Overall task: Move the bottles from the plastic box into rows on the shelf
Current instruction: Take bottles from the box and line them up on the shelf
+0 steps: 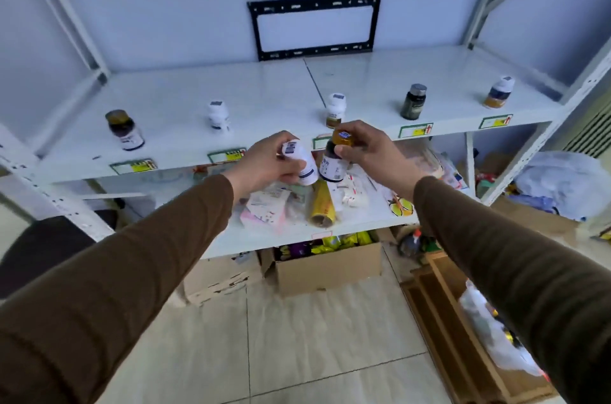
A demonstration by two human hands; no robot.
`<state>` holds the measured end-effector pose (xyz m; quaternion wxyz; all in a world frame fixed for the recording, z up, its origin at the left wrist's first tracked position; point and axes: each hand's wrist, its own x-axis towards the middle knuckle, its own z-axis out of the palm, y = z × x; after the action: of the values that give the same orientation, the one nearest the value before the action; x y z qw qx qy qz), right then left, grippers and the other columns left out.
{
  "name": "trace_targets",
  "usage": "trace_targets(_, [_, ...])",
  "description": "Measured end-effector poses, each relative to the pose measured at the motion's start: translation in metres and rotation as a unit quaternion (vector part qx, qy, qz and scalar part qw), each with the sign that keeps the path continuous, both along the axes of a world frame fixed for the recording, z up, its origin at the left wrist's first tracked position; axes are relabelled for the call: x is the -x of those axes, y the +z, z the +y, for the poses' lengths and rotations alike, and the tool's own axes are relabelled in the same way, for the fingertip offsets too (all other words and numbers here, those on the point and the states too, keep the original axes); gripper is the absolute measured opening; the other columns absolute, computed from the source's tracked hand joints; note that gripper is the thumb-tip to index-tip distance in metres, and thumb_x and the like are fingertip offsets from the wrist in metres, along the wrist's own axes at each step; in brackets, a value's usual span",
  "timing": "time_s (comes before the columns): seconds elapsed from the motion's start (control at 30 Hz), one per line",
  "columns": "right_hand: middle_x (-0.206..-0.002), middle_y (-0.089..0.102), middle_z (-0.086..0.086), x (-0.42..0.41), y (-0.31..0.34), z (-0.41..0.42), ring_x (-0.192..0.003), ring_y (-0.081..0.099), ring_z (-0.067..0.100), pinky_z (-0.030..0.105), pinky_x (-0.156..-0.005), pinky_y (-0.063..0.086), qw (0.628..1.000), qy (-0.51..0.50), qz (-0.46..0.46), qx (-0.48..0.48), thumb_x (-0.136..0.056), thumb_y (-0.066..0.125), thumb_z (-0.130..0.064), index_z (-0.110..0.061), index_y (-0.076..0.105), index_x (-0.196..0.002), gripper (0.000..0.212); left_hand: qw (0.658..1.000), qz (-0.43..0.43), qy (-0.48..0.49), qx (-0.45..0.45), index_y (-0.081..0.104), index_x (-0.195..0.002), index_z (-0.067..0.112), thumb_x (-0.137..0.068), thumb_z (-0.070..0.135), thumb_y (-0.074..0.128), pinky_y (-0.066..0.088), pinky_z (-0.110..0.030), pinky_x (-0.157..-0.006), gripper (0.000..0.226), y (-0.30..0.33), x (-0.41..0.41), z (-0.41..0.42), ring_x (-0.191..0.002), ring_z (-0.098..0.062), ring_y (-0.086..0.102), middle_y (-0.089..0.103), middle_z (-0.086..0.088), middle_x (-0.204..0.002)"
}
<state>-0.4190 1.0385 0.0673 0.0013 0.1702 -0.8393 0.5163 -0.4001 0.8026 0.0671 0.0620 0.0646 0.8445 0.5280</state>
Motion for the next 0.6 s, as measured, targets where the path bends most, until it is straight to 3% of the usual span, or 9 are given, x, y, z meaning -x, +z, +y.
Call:
trace_targets(0.13, [-0.113, 0.068, -0.002, 0.014, 0.027, -0.094, -0.102, 0.064, 0.01, 0.036, -0.096, 0.052, 0.999, 0.028, 0.035, 0.001, -0.088, 0.07, -0.025, -0.021, 0.062, -0.118, 0.031, 0.999, 0.038, 0.037, 0.012, 0.06, -0.104, 0.021, -0.079, 0.018, 0.078, 0.06, -0.049, -0.08, 0.031, 0.027, 0.001, -0.095, -0.084, -0.035, 0.073, 0.065, -0.005, -0.095])
trace_targets(0.27, [-0.11, 0.069, -0.001, 0.035, 0.046, -0.191, -0.096, 0.064, 0.008, 0.033, -0.091, 0.054, 0.998, 0.046, 0.046, 0.024, -0.088, 0.07, -0.023, -0.018, 0.061, -0.119, 0.034, 0.995, 0.071, 0.063, 0.018, 0.061, -0.093, 0.029, -0.076, 0.026, 0.082, 0.062, -0.046, -0.075, 0.027, 0.049, 0.009, -0.191, -0.068, -0.026, 0.072, 0.064, -0.015, -0.095])
trace_targets(0.43, [-0.109, 0.07, -0.003, 0.059, 0.057, -0.277, -0.096, 0.063, 0.008, 0.025, -0.089, 0.049, 0.996, 0.064, 0.058, 0.03, -0.085, 0.072, -0.022, -0.019, 0.062, -0.114, 0.03, 0.986, 0.108, 0.123, 0.034, 0.064, -0.094, 0.036, -0.077, 0.037, 0.08, 0.053, -0.025, -0.053, 0.024, 0.073, 0.027, -0.279, -0.059, -0.017, 0.065, 0.067, 0.01, -0.073])
trace_targets(0.6, [-0.109, 0.069, 0.0, 0.103, 0.063, -0.344, -0.1, 0.062, 0.018, 0.031, -0.091, 0.048, 0.995, 0.079, 0.06, 0.001, -0.084, 0.072, -0.02, -0.018, 0.062, -0.114, 0.031, 0.974, 0.143, 0.166, 0.054, 0.062, -0.098, 0.039, -0.079, 0.043, 0.076, 0.055, -0.027, -0.063, 0.024, 0.088, 0.065, -0.346, -0.066, -0.013, 0.065, 0.067, 0.012, -0.079])
